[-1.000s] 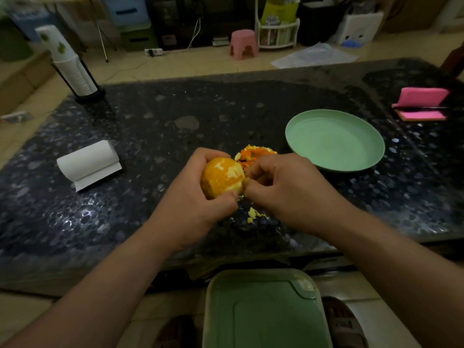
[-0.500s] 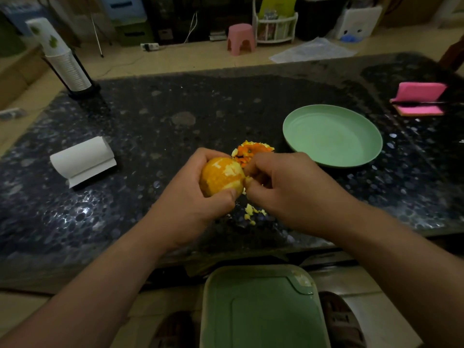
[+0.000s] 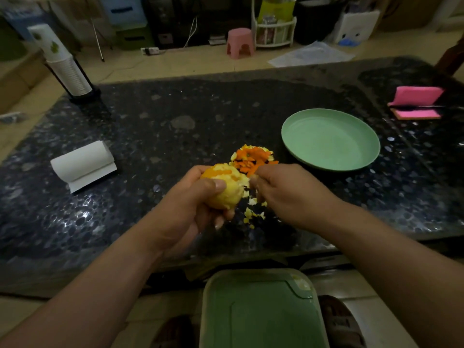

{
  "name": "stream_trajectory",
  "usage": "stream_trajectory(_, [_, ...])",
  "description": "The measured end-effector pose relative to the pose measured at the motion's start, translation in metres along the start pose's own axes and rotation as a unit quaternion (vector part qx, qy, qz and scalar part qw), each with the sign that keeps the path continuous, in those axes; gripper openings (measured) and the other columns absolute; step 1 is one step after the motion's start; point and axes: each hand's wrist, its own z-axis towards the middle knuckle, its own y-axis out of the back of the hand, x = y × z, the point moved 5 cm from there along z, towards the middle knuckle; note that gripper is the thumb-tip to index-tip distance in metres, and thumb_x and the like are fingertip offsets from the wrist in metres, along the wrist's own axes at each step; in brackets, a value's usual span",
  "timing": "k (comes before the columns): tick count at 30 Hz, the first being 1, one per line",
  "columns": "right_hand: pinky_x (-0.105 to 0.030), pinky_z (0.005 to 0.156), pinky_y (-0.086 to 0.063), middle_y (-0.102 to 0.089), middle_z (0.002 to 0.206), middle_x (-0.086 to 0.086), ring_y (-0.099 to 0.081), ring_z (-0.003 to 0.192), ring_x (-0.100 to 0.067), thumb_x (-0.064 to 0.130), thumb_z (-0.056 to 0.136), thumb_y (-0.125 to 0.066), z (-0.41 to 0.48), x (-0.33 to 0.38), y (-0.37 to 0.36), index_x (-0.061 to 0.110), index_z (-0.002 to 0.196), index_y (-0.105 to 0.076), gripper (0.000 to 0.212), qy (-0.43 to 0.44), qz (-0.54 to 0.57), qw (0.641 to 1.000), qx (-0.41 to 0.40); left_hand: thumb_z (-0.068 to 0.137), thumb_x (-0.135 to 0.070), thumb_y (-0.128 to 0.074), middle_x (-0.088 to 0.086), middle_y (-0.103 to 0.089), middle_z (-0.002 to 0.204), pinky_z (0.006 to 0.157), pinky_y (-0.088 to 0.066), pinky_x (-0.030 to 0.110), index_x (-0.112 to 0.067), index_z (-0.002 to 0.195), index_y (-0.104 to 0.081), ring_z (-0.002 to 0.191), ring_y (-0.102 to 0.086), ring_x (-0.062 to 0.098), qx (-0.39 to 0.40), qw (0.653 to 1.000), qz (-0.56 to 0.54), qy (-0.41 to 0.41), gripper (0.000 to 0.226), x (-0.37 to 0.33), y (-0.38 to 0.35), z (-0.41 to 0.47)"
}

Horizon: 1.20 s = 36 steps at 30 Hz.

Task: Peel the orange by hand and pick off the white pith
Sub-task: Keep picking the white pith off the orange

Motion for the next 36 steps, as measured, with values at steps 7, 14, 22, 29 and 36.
stream_trajectory(7, [-0.038, 0.08, -0.052, -0.069, 0.098, 0.008, -0.063, 0.094, -0.019, 0.027, 0.104, -0.057, 0.006, 0.004, 0.004, 0.023, 0.106, -0.073, 0.017, 0.0, -0.018, 0.998, -0.056, 0.083, -0.025, -0.065, 0.02, -0.068, 0.1, 0.048, -0.045, 0.028, -0.002, 0.128, -0.055, 0.069, -0.064, 0.028, -0.033, 0.999, -0.028, -0.015, 0.052, 0.001, 0.01, 0.009])
stream_trajectory(14, [-0.015, 0.061, -0.048, -0.071, 0.082, 0.01, -0.064, 0.072, 0.003, 0.037, 0.097, -0.072, -0.005, 0.025, 0.016, 0.029, 0.097, -0.073, 0.008, 0.001, 0.181, 0.983, -0.032, 0.08, -0.022, -0.065, 0.014, -0.069, 0.109, 0.057, -0.047, 0.031, -0.015, 0.129, -0.06, 0.08, -0.064, 0.024, -0.053, 0.997, 0.034, -0.044, 0.05, -0.003, 0.009, 0.009])
stream_trajectory(22, [-0.029, 0.064, -0.052, -0.068, 0.076, 0.009, -0.063, 0.07, -0.006, 0.028, 0.096, -0.07, -0.009, 0.032, 0.011, 0.025, 0.091, -0.074, 0.007, 0.026, 0.096, 0.991, -0.088, 0.079, -0.028, -0.075, -0.002, -0.063, 0.11, 0.066, -0.057, 0.025, -0.036, 0.128, -0.054, 0.081, -0.062, 0.005, -0.075, 0.951, 0.266, -0.138, 0.054, -0.013, 0.003, -0.001])
stream_trajectory(29, [-0.028, 0.053, -0.044, -0.059, 0.06, 0.007, -0.052, 0.053, -0.006, 0.027, 0.082, -0.072, -0.011, 0.032, 0.012, 0.029, 0.074, -0.062, 0.014, 0.042, 0.159, 0.979, -0.124, 0.08, -0.025, -0.076, 0.001, -0.06, 0.114, 0.068, -0.057, 0.03, -0.035, 0.129, -0.053, 0.082, -0.062, 0.01, -0.065, 0.954, 0.248, -0.157, 0.055, -0.014, -0.005, -0.003])
stream_trajectory(36, [-0.021, 0.052, -0.037, -0.055, 0.057, 0.012, -0.046, 0.052, -0.004, 0.021, 0.084, -0.074, -0.011, 0.031, 0.013, 0.024, 0.072, -0.062, 0.017, 0.04, 0.223, 0.965, -0.13, 0.079, -0.021, -0.069, 0.005, -0.064, 0.108, 0.06, -0.053, 0.027, -0.025, 0.127, -0.057, 0.079, -0.062, 0.014, -0.064, 0.977, 0.155, -0.133, 0.05, -0.012, -0.005, -0.002])
